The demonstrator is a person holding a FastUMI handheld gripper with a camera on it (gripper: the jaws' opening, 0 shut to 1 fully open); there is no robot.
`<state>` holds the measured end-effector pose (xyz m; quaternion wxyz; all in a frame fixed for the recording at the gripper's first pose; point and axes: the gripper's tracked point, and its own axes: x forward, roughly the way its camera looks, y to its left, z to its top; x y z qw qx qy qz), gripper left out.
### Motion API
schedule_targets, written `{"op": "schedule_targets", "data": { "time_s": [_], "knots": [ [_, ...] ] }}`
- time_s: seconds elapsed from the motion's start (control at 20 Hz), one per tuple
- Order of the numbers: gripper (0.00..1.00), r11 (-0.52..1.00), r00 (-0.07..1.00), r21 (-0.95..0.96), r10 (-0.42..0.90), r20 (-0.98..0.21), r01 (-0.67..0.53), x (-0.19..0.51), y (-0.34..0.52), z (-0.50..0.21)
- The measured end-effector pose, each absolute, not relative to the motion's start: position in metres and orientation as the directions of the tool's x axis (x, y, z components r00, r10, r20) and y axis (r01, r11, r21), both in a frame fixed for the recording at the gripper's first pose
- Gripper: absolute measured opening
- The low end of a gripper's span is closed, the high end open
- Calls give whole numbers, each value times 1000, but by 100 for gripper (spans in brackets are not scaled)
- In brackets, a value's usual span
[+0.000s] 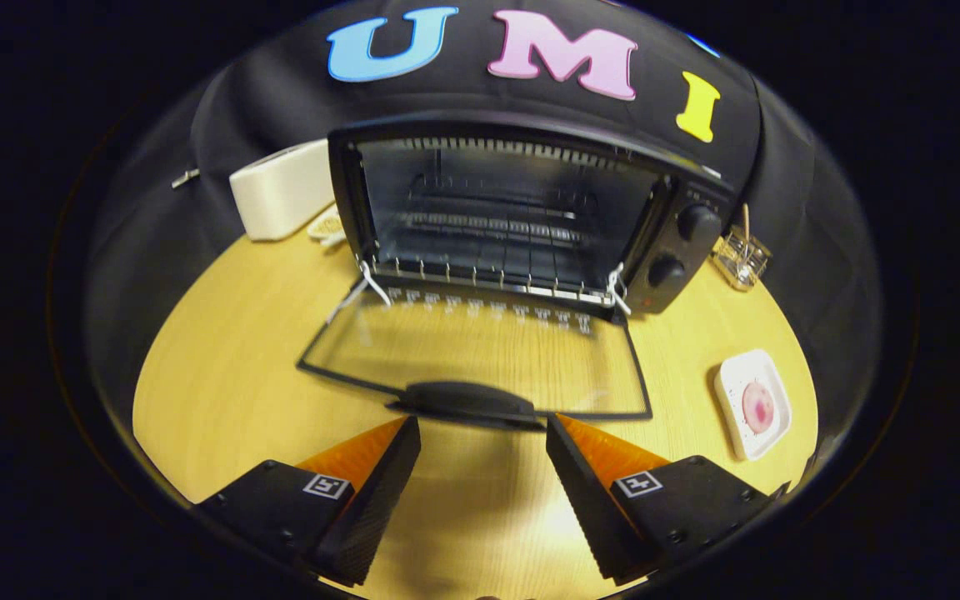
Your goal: Open the toaster oven, put the food inside, and close the toaster oven door.
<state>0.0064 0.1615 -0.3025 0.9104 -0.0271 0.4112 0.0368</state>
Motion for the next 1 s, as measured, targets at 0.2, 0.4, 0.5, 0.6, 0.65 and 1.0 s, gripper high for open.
{"op": "schedule_targets", "data": {
  "time_s": [0.2, 0.4, 0.5, 0.6, 0.65, 1.0],
  "knots": [
    [99, 991, 680, -6, 87, -728, -133, 1, 139, -286],
    [99, 986, 708, -3, 117, -697, -165, -1, 98, -259],
    [99, 986, 733, 21, 137, -666, -165, -4, 75, -238],
    [99, 985, 753, 14, 142, -643, -175, -8, 46, -222],
    [99, 984, 755, 7, 143, -639, -180, -10, 32, -217],
    [99, 990, 752, 7, 113, -649, -143, 4, -65, -203]
  ]
}}
